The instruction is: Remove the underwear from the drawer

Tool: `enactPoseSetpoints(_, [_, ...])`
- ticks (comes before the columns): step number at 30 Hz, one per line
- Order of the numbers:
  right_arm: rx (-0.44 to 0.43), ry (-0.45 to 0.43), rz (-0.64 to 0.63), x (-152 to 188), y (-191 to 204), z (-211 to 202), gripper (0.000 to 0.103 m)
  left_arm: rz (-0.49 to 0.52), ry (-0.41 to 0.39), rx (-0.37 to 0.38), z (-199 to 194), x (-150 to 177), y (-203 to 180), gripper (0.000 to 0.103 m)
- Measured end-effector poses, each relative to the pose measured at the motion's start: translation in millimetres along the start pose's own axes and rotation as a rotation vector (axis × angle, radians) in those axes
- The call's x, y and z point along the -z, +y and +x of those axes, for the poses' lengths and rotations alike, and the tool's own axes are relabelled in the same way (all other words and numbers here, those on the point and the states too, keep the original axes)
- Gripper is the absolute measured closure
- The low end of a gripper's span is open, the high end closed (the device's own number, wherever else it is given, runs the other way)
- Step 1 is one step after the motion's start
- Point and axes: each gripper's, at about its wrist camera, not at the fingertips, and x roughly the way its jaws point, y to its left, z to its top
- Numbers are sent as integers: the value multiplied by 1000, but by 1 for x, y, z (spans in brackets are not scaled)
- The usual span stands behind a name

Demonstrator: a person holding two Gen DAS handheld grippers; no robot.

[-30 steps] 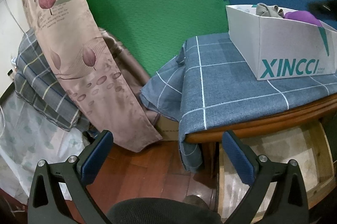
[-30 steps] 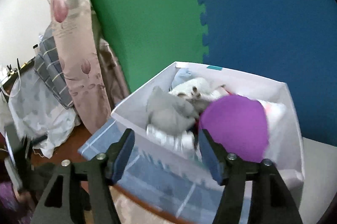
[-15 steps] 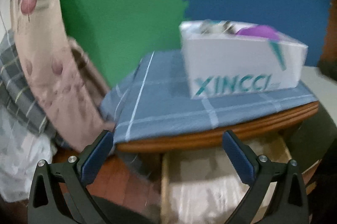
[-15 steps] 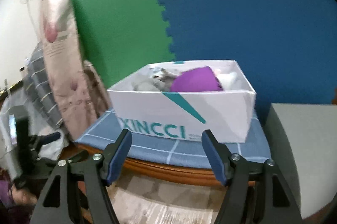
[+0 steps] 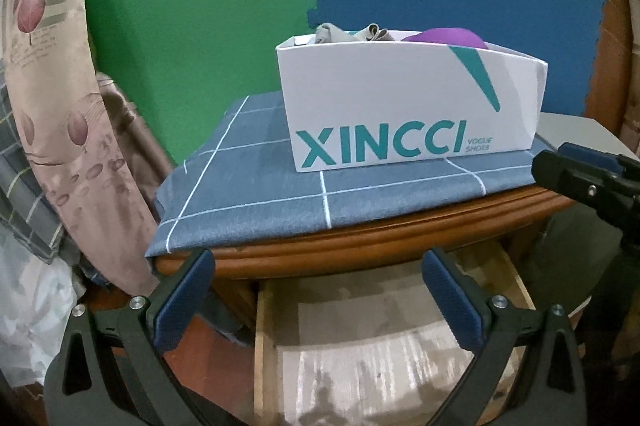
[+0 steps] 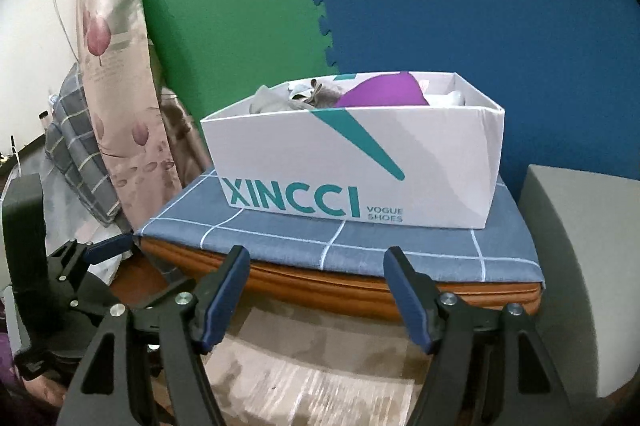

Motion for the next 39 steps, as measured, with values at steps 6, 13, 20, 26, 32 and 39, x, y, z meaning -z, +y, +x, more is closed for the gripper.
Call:
enactPoseSetpoints(6, [41,34,-43,4,8,7,32,-29,26,0,9,3,7,0])
enactPoseSetpoints(13, [38,46,-55,7,12,11,32,-58,35,-3,11,5,15,0])
enactPoseSetpoints(20, [25,82,-50,10,11,17,32,-70,26,-15,11,5,18,0])
enactPoseSetpoints(26, [16,88,-64,11,15,17,32,-55,22,-12,10,5,16,0])
enactPoseSetpoints(32, [12,97,-58,11,14,19,32,-42,37,-3,11,5,14,0])
enactPoseSetpoints(39, [8,104,-66,12,15,20,32,-46,33,1,11,4,15,0])
